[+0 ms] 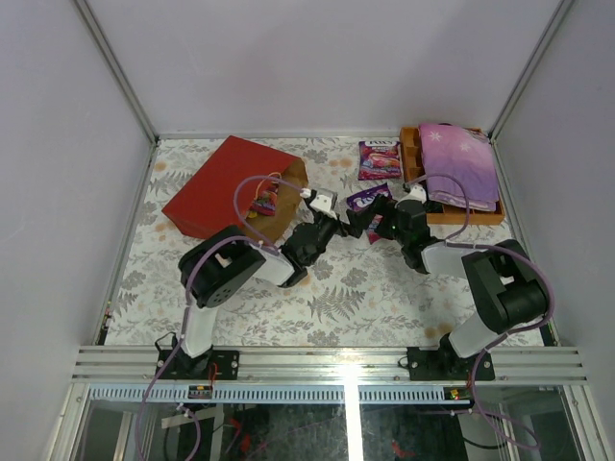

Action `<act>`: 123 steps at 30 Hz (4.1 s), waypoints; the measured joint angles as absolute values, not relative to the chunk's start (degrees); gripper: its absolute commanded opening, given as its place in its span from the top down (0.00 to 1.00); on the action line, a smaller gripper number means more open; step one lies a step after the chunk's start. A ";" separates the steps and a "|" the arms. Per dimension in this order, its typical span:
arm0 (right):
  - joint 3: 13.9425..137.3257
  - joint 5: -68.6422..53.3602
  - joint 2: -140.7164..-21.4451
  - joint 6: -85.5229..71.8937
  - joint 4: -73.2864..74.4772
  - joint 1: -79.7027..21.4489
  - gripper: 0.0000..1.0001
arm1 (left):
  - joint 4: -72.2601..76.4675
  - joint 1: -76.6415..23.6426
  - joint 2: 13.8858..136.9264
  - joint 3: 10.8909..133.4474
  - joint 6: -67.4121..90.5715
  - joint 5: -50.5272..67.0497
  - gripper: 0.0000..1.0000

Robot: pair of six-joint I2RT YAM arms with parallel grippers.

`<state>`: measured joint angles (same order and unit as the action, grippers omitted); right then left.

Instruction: Take the snacks out of the paper bag

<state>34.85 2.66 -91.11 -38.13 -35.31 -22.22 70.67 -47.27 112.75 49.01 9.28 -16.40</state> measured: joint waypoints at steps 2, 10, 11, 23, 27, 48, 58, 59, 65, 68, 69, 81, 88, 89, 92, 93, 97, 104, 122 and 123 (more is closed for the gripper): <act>34.13 1.56 -91.11 -38.24 -35.62 -20.53 0.01 | 74.00 -47.86 115.52 48.99 9.34 -16.99 0.00; 32.69 -0.75 -90.54 -39.20 -37.43 -17.69 0.01 | 75.29 -48.56 117.91 48.60 5.50 -18.46 0.00; 32.56 -0.89 -90.52 -39.29 -38.00 -17.69 0.01 | 74.50 -48.58 117.12 48.60 4.45 -18.61 0.00; 31.94 -3.22 -90.59 -43.51 -43.44 -17.61 0.01 | 63.00 -48.71 99.53 42.52 -8.91 -29.54 0.00; 31.94 -4.56 -91.96 -45.19 -46.50 -17.61 0.01 | 54.08 -47.70 94.02 42.94 -12.95 -35.88 0.00; 69.52 -12.73 -124.51 -68.58 -62.13 -33.04 0.17 | 1.98 -26.30 73.10 60.40 0.34 -35.11 0.00; 78.65 -6.81 -135.90 -75.33 -55.81 -36.67 0.24 | -8.58 -26.24 70.78 62.39 1.76 -30.76 0.00; 79.13 -6.24 -136.33 -75.68 -55.00 -37.08 0.25 | -9.13 -26.24 70.72 62.70 1.78 -30.44 0.00; 75.40 1.15 -135.52 -78.08 -56.64 -39.42 0.20 | -10.81 -26.24 71.31 64.03 2.00 -28.42 0.00; 67.83 4.19 -132.75 -78.08 -60.58 -39.88 0.16 | -10.83 -26.24 71.66 64.03 2.09 -25.85 0.00; 65.69 4.69 -131.68 -77.78 -61.32 -39.88 0.14 | -10.83 -26.24 71.79 64.03 2.00 -24.38 0.00; 47.03 9.72 -103.94 -73.80 -64.66 -38.33 0.05 | -11.33 -32.86 78.59 62.96 -5.74 -13.10 0.00; 42.41 10.70 -104.90 -74.89 -65.25 -36.32 0.06 | -11.11 -32.84 76.86 61.12 -6.13 -14.68 0.00; 42.41 10.39 -105.58 -75.13 -65.23 -36.32 0.06 | -10.81 -32.84 75.96 60.62 -6.04 -14.79 0.00; 42.44 9.34 -107.72 -76.16 -65.49 -36.32 0.06 | -9.76 -32.84 73.41 59.40 -5.76 -15.57 0.00; 42.44 9.23 -108.16 -76.44 -65.47 -36.32 0.06 | -9.32 -32.84 72.84 59.07 -5.48 -16.14 0.00; 42.57 8.27 -109.40 -77.54 -65.67 -36.32 0.06 | -6.98 -32.84 71.16 56.99 -4.69 -18.83 0.00; 46.41 5.69 -114.65 -80.36 -67.55 -36.36 0.08 | -5.91 -32.86 69.08 54.35 -4.86 -17.93 0.03; 64.34 3.88 -125.89 -80.88 -61.80 -40.40 0.17 | -4.14 -29.36 72.99 59.79 -6.61 -20.10 1.00; 64.47 4.08 -126.58 -80.88 -61.65 -40.73 0.17 | -3.60 -29.06 72.01 59.55 -6.31 -20.43 1.00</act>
